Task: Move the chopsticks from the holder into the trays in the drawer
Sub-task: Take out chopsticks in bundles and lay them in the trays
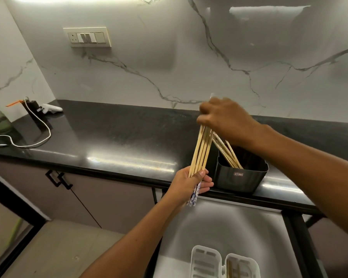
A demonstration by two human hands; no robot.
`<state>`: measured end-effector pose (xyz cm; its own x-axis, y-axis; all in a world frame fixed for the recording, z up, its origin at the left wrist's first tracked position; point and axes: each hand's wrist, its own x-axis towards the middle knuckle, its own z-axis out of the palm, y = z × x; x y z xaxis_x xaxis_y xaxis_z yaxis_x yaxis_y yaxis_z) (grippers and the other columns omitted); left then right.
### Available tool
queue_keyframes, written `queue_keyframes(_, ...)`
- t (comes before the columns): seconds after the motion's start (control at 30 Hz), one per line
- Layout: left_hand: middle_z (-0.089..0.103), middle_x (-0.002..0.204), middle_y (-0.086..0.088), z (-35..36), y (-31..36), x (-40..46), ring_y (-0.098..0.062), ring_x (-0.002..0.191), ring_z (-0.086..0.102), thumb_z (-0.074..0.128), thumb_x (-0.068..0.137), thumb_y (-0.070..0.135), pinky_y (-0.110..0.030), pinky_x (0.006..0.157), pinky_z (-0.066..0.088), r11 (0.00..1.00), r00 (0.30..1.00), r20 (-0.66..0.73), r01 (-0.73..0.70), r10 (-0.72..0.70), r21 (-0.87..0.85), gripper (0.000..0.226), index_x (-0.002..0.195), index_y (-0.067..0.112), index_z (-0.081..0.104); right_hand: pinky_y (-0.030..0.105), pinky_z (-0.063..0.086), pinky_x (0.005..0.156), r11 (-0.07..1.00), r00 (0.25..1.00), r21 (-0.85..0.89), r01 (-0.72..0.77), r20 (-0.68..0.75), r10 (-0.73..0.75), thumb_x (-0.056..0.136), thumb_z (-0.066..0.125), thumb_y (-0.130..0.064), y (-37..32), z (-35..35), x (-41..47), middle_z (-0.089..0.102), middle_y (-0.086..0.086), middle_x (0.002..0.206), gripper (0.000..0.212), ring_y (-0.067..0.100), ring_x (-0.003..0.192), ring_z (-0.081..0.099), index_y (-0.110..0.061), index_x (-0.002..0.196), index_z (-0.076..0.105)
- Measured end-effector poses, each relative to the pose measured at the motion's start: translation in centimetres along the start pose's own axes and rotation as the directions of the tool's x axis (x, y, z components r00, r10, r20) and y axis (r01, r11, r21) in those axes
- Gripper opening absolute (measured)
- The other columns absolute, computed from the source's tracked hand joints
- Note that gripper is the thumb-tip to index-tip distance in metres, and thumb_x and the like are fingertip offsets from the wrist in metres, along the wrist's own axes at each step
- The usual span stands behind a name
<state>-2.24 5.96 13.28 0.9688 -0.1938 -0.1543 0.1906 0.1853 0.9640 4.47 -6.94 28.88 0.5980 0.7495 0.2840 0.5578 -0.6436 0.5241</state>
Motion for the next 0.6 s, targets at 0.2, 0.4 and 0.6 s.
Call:
queue_keyframes(0.2, 0.071, 0.091, -0.014, -1.2, -0.6, 0.8, -0.029, 0.098, 0.070, 0.050, 0.096, 0.016, -0.041, 0.090, 0.056, 0.979, 0.990, -0.131, 0.020, -0.047, -0.205, 0.016, 0.104, 0.005, 0.059, 0.028, 0.046, 0.065, 0.858, 0.912, 0.326, -0.397, 0.035, 0.408, 0.091, 0.057, -0.010, 1.6, 0.9, -2.0, 0.062, 0.013, 0.098, 0.018, 0.020, 0.076, 0.059, -0.008, 0.108, 0.062)
queue_keyframes(0.4, 0.069, 0.106, -0.022, -0.5, 0.6, 1.8, -0.033, 0.100, 0.069, 0.052, 0.095, 0.016, -0.046, 0.091, 0.054, 0.957, 0.992, -0.127, -0.057, 0.021, -0.285, 0.023, 0.112, 0.000, 0.057, 0.018, 0.055, 0.052, 0.168, 0.733, 0.726, -0.667, 0.598, 0.325, 0.092, 0.056, -0.011, -4.3, 3.2, -4.0, 0.066, 0.009, 0.075, 0.005, 0.012, 0.060, 0.066, -0.008, 0.091, 0.059)
queue_keyframes(0.6, 0.067, 0.078, -0.012, 0.0, 0.7, 2.0, -0.025, 0.072, 0.064, 0.055, 0.094, 0.022, -0.049, 0.082, 0.051, 0.976, 0.991, -0.104, -0.106, 0.088, -0.189, 0.019, 0.098, 0.007, 0.065, 0.021, 0.058, 0.055, 0.027, 0.699, 0.725, -0.688, 0.652, 0.294, 0.093, 0.056, -0.013, -7.3, 4.5, -4.5, 0.069, 0.011, 0.072, 0.015, 0.013, 0.058, 0.068, -0.003, 0.088, 0.066)
